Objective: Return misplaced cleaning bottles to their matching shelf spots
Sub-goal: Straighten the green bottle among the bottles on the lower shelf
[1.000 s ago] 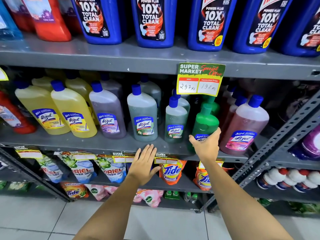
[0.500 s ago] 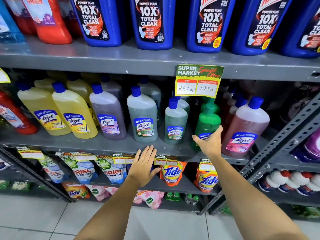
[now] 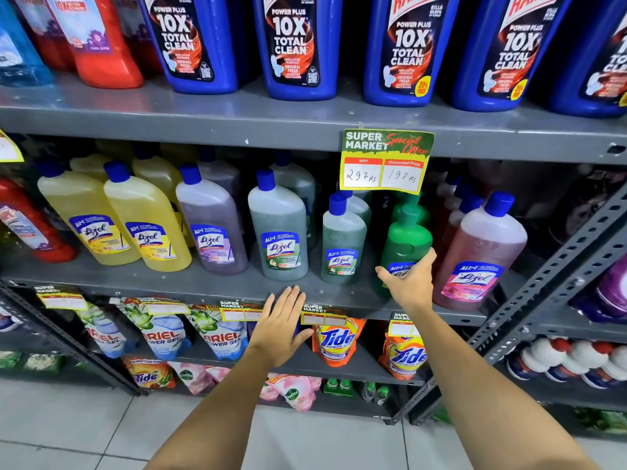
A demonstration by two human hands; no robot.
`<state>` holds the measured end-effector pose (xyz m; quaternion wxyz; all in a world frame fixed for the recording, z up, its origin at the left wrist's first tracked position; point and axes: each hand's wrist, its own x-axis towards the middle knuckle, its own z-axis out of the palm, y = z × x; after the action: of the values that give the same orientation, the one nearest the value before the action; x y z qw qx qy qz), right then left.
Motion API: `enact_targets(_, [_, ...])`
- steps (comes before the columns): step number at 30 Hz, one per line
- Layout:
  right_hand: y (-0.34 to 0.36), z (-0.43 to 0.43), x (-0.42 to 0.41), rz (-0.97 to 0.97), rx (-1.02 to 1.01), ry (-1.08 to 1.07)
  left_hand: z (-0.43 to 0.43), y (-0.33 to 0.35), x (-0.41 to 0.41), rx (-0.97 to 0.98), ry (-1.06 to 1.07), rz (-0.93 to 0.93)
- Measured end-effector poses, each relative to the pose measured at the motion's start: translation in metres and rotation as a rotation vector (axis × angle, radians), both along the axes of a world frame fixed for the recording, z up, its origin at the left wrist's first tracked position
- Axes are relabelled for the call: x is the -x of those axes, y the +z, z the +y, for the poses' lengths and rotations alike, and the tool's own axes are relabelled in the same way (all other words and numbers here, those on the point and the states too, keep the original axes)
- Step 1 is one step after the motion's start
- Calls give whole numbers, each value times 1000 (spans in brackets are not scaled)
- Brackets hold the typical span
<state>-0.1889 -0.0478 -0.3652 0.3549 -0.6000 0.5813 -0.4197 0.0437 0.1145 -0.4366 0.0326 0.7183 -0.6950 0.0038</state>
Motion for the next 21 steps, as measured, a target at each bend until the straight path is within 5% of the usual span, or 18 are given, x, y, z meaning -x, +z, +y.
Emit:
enact_targets(14, [-4, 21, -1, -2, 18, -32, 4, 11, 4, 28, 11, 58])
enact_targets(17, [-7, 67, -11, 39, 230, -135, 11, 28, 2, 182, -10, 93])
enact_targets(21, [45, 105, -53, 69, 683, 122, 17, 95, -19, 518, -46, 193])
